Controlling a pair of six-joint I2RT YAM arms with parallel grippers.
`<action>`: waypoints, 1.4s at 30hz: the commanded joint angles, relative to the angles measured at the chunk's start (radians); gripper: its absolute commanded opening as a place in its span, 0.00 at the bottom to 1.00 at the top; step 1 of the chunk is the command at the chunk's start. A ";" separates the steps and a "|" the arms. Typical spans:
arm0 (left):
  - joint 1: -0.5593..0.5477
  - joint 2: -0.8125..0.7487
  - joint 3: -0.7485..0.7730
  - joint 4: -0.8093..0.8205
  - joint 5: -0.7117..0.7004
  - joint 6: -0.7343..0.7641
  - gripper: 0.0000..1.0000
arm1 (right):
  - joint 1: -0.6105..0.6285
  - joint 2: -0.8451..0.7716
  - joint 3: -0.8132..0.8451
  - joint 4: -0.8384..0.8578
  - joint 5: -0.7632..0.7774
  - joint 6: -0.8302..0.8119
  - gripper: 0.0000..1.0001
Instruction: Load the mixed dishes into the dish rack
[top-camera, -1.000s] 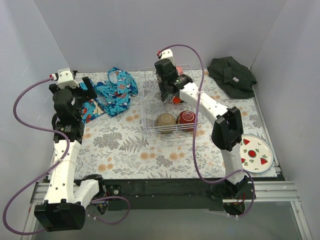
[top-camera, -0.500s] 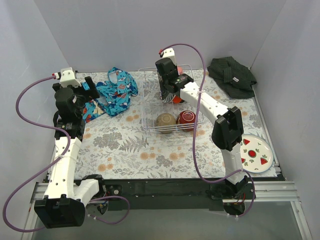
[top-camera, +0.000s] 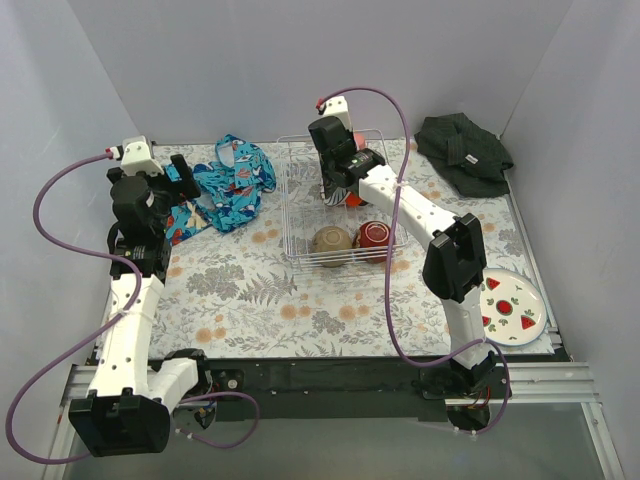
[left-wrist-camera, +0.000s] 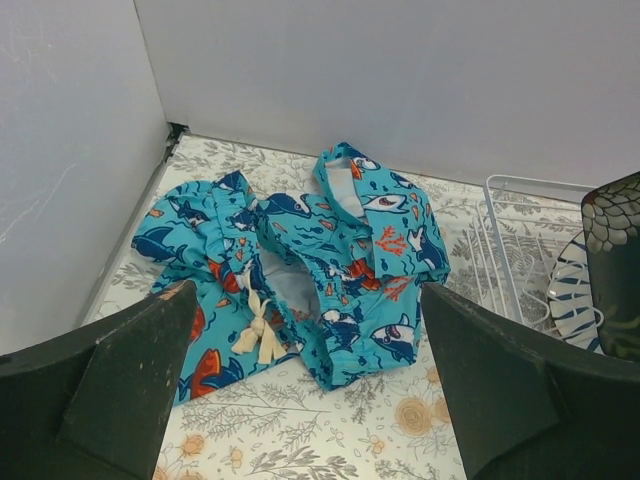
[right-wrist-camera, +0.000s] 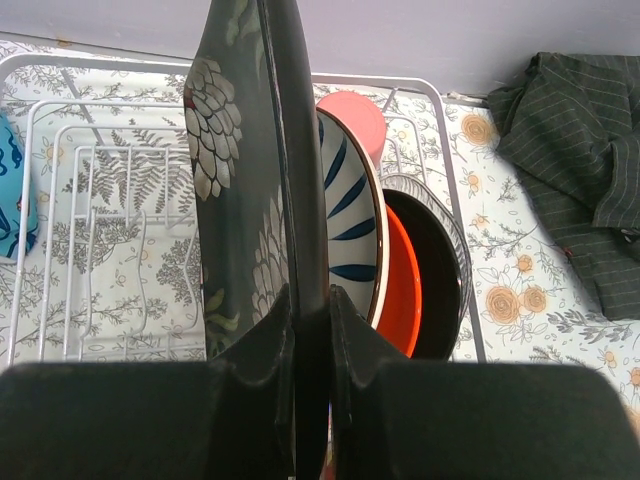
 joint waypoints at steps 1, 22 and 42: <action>0.004 -0.014 -0.017 0.009 0.020 -0.010 0.95 | 0.004 -0.058 0.030 0.139 0.099 -0.024 0.01; 0.004 -0.029 -0.040 -0.002 0.048 -0.029 0.96 | 0.015 0.043 -0.028 0.120 0.070 -0.005 0.01; 0.006 -0.025 -0.072 0.022 0.137 -0.085 0.97 | 0.038 -0.064 -0.060 0.113 -0.067 -0.054 0.50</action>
